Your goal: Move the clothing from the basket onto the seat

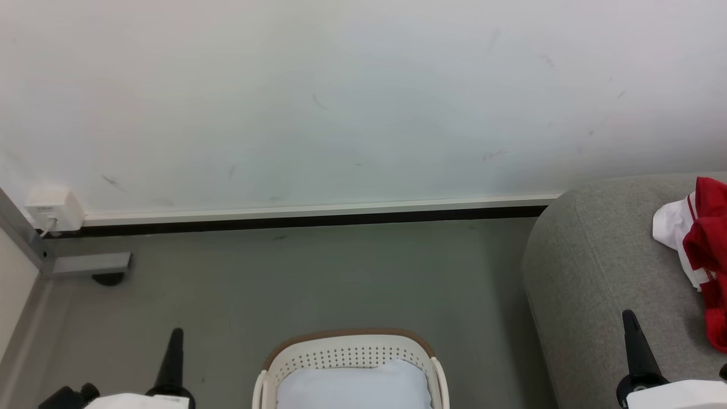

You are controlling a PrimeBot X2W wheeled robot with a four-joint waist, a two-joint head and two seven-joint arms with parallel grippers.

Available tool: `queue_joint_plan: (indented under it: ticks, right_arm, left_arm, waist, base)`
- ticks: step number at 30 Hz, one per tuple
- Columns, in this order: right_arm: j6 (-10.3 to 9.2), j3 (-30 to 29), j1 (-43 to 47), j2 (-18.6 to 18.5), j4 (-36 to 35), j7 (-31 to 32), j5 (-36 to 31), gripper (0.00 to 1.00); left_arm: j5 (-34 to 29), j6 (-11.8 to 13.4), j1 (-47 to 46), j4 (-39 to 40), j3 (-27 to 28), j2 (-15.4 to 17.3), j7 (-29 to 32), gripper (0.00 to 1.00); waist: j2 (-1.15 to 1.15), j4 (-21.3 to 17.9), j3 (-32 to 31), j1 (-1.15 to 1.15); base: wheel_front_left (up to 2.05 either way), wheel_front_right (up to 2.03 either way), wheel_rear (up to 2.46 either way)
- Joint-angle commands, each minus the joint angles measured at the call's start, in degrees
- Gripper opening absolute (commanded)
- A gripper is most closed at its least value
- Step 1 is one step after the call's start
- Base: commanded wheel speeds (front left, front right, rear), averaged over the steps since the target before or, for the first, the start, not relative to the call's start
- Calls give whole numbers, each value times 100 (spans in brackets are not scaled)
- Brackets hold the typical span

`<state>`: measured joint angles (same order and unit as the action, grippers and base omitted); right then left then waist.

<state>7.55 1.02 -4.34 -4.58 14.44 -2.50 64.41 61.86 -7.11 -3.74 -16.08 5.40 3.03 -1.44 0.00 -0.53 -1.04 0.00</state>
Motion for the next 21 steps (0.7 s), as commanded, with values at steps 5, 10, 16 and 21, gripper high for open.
queue_joint_plan:
  ticks: [5, 10, 16, 21]
  right_arm:
    - [-6, -111, -128, 1, -79, 113, 412, 0]
    - [-6, -169, -138, 6, -78, 196, 679, 0]
    - [-7, -240, -153, 16, -77, 280, 994, 0]
    - [-7, -292, -165, 25, -75, 352, 1235, 0]
  left_arm:
    - [422, -33, -141, 93, 44, 25, 117, 0]
    - [716, -36, -161, 105, 54, 22, 199, 0]
    - [1049, -39, -179, 121, 66, 19, 283, 0]
    - [1303, -42, -188, 132, 72, 16, 346, 0]
  waist:
    - [0, 5, 11, 0]
    - [0, 9, 21, 0]
    - [0, 14, 32, 0]
    - [0, 18, 42, 0]
  base:
    - [0, 0, 0]
    - [0, 0, 0]
    - [0, 0, 0]
    - [0, 0, 0]
